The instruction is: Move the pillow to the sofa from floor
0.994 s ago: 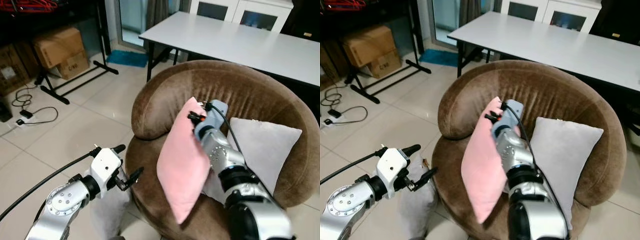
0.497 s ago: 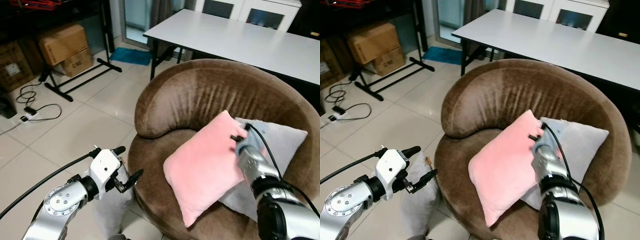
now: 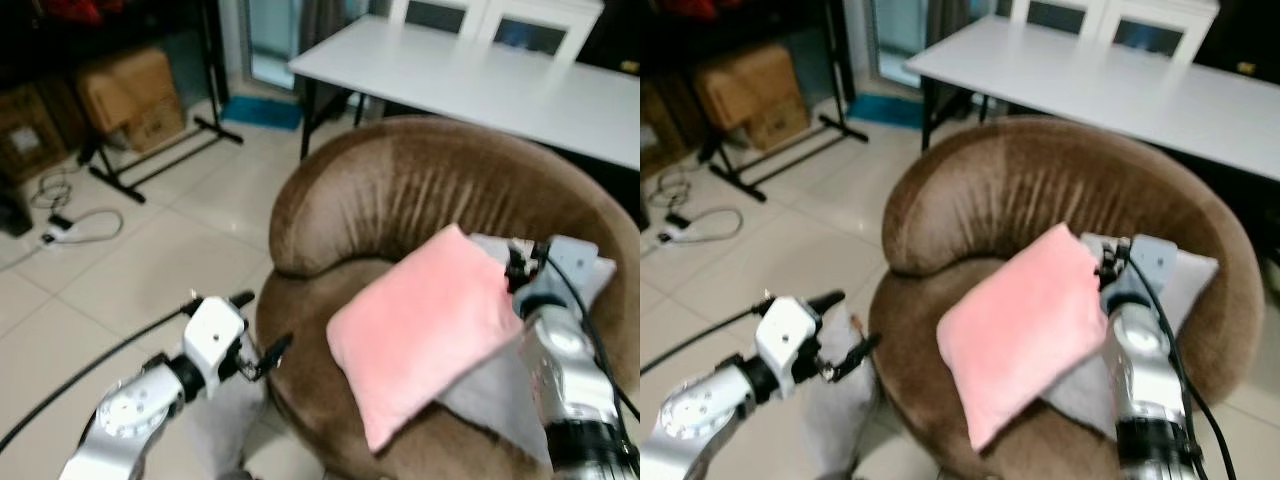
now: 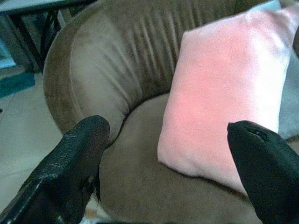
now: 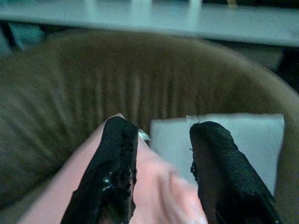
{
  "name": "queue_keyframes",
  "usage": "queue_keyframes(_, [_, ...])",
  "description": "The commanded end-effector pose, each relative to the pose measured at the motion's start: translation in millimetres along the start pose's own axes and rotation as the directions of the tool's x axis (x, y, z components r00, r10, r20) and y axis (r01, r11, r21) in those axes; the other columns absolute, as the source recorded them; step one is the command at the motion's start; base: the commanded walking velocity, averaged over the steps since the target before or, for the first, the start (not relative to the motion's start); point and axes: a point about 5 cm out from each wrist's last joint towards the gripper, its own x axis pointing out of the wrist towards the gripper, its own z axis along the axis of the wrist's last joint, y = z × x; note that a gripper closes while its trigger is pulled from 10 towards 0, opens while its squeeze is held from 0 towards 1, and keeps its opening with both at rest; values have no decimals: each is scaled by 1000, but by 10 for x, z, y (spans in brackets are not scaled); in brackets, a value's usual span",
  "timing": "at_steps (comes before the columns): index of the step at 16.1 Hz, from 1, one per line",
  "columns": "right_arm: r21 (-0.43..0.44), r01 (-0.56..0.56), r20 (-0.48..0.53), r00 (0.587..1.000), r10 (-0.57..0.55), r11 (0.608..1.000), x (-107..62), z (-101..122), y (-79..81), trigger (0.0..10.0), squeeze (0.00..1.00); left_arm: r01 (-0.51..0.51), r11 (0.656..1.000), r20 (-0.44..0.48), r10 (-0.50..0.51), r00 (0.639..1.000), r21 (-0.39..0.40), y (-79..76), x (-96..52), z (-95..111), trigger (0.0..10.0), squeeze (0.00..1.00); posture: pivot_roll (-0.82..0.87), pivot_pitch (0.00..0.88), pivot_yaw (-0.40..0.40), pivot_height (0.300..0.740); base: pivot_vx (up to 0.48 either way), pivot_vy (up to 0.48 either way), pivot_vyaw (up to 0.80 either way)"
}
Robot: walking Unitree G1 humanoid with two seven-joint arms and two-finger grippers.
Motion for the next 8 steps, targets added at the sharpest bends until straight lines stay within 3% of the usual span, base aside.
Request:
queue_keyframes(1, [6, -81, 70, 994, 80, 997, -114, 145, 159, 10000, 714, -70, 998, 38, 70, 997, 6, 12, -2, 57, 10000, 0, 35, 0, -50, 740, 0, 0, 0])
queue_keyframes(2, [4, -134, 76, 988, 133, 991, -210, 138, 290, 10000, 0, -152, 988, 52, 152, 987, -2, 39, 4, 68, 10000, 0, 22, 1, -47, 740, 0, 0, 0])
queue_keyframes(4, [15, -269, -1, 963, 269, 963, -433, -13, 536, 10000, 0, -253, 966, 62, 256, 965, -41, 39, -21, 71, 10000, 0, 19, 8, -50, 740, 0, 0, 0])
queue_keyframes(6, [21, -302, -37, 952, 303, 953, -528, -68, 622, 10000, 0, -274, 960, 65, 277, 959, -53, 7, -48, 73, 10000, 0, 17, 12, -55, 740, 0, 0, 0])
queue_keyframes(8, [-8, -387, -48, 921, 386, 922, -613, -60, 729, 10000, 0, -301, 952, 62, 305, 950, -62, -10, -65, 60, 10000, 0, 16, 17, -63, 740, 0, 319, 0])
